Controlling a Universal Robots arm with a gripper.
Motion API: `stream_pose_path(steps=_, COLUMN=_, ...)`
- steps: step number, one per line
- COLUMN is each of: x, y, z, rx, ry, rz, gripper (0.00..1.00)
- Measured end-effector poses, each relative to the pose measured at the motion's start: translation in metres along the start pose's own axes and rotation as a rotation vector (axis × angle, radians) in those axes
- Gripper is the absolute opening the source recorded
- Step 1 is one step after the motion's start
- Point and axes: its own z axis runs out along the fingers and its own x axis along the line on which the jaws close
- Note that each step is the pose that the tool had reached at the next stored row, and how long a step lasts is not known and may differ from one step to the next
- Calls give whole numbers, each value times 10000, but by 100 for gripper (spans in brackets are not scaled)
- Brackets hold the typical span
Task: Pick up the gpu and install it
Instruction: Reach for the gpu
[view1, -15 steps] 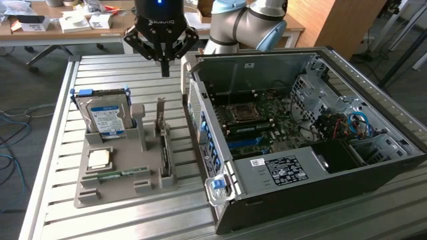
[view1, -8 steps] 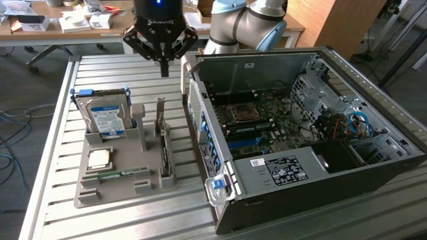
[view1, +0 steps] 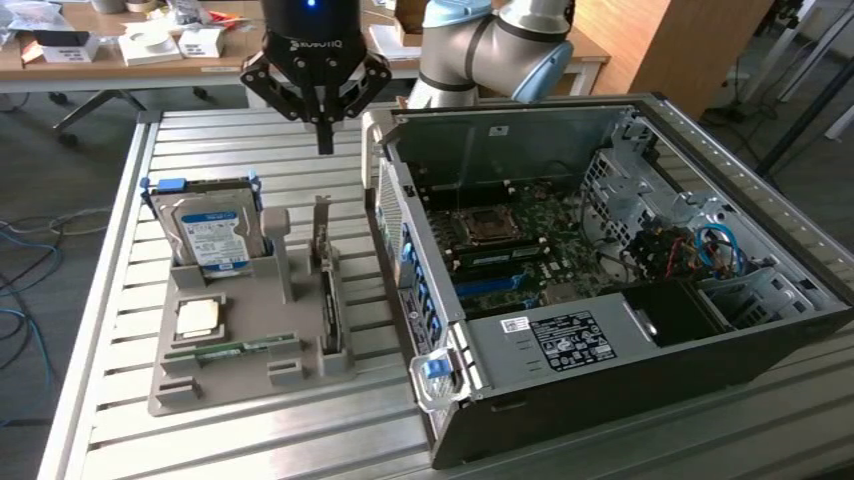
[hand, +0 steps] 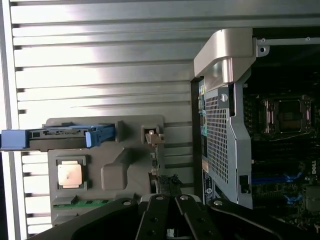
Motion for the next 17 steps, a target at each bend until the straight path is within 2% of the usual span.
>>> stream_pose_path(steps=3, x=26, y=-2, z=0, rx=0, ry=0, rz=0, gripper=11)
stream_pose_path(steps=17, x=26, y=-32, z=-2, rx=0, ry=0, rz=-1, gripper=11)
